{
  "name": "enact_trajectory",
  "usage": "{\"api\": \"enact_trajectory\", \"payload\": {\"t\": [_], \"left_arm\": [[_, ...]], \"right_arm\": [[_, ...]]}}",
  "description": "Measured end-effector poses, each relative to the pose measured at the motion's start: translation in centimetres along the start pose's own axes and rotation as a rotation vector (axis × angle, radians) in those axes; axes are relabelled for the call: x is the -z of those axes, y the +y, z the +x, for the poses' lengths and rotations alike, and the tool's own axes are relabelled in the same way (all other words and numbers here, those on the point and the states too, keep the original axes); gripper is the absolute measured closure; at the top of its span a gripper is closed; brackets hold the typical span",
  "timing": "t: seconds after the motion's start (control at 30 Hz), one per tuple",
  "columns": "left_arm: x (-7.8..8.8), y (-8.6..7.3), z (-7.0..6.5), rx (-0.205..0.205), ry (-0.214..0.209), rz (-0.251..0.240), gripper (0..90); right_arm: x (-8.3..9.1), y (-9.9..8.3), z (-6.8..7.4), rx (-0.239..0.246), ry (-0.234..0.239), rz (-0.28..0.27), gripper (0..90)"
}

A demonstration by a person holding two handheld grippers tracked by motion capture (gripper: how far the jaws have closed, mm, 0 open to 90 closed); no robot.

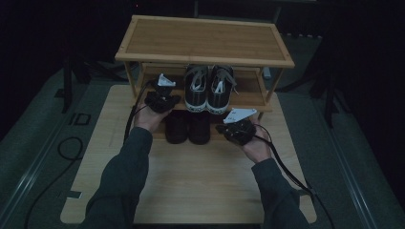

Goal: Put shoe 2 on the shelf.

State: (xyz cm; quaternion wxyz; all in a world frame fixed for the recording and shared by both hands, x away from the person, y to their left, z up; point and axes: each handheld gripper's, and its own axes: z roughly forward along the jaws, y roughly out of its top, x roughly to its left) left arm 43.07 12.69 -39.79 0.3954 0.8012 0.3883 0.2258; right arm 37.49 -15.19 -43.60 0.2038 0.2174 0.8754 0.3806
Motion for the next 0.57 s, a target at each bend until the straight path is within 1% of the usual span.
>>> {"api": "enact_trajectory", "payload": {"t": [0.17,0.2,0.33,0.57], "left_arm": [[0.0,0.0,0.0,0.002,-0.003,-0.002,90.0],[0.0,0.0,0.0,0.002,-0.003,-0.001,90.0],[0.0,0.0,0.1,0.003,-0.004,-0.001,90.0],[0.0,0.0,0.1,0.004,-0.01,-0.004,90.0]], "right_arm": [[-0.1,-0.6,-0.1,-0.013,0.002,0.005,88.5],[-0.2,-1.0,-0.1,-0.018,0.002,0.018,88.5],[-0.3,-1.5,-0.2,-0.027,0.004,0.027,88.8],[-0.4,-2.1,-0.1,-0.038,0.008,0.037,89.1]]}}
